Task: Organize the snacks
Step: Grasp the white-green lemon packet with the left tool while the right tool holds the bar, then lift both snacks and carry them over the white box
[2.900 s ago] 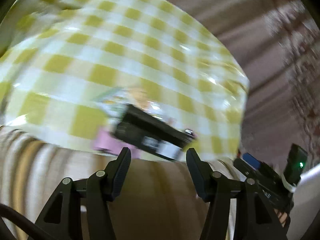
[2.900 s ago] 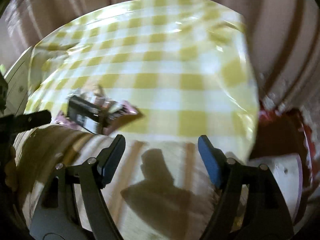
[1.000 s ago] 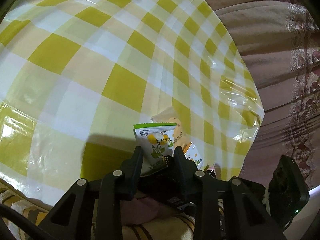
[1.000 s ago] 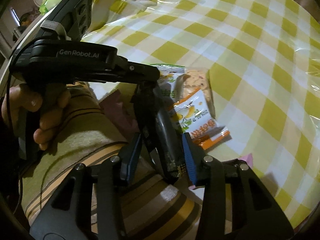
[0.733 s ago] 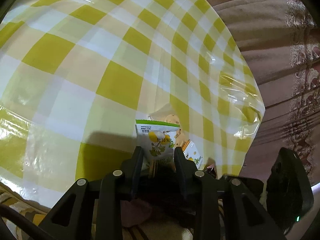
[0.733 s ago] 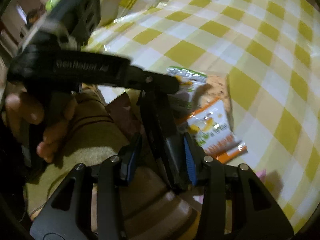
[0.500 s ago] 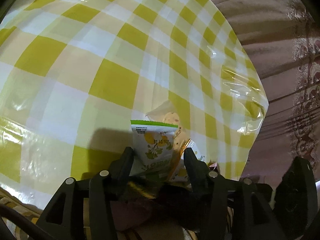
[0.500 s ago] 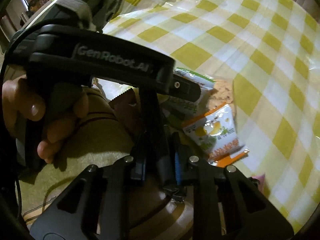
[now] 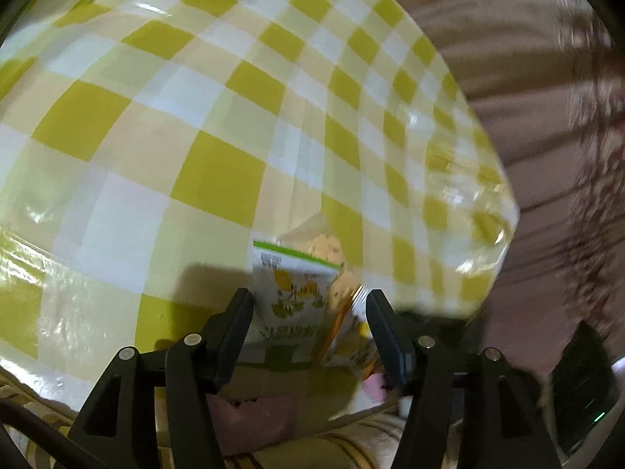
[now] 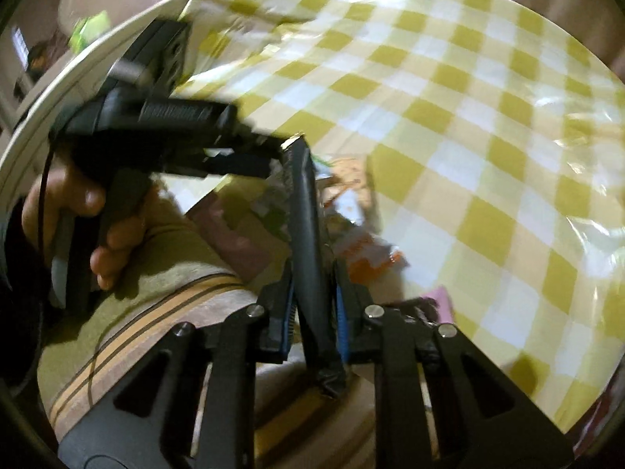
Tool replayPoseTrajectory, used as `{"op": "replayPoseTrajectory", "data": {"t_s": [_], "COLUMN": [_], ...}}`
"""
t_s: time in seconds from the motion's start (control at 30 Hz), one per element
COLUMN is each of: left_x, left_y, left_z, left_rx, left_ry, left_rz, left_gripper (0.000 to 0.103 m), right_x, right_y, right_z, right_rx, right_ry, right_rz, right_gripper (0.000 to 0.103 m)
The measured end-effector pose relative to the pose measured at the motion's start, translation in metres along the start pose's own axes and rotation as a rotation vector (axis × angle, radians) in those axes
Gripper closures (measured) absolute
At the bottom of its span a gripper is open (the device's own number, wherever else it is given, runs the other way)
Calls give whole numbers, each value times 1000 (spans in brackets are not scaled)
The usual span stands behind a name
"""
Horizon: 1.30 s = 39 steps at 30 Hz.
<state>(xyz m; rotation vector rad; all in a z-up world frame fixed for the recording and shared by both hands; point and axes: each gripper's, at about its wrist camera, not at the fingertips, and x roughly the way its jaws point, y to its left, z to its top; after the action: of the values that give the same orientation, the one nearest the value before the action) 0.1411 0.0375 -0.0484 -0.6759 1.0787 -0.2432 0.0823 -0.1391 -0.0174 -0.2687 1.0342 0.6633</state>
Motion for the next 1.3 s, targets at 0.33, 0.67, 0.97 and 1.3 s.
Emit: {"op": "replayPoseTrajectory", "data": {"t_s": [0.33,0.67,0.97,1.3], "left_x": [18,-15,-32,7], "left_y": [-34,-40,-84,-194], "left_z": [-13,-17,-31,-93], "left_rx": [200,183,237,451], "left_ry": [40,-112,-191,-27], "left_rz": [257,271,208,-37], "left_gripper": [63,68,68,68], "right_x": [-26,-59,-96,-142], "right_y": [-34,-77,-102,-130], "right_z": [-15,-34,-66,-125], "right_rx": [220,384,463,574], "right_ry": [-91,-161,-206,-220], "right_rz": [-42,-70,-129,-237], "right_gripper": [86,86,86,86]}}
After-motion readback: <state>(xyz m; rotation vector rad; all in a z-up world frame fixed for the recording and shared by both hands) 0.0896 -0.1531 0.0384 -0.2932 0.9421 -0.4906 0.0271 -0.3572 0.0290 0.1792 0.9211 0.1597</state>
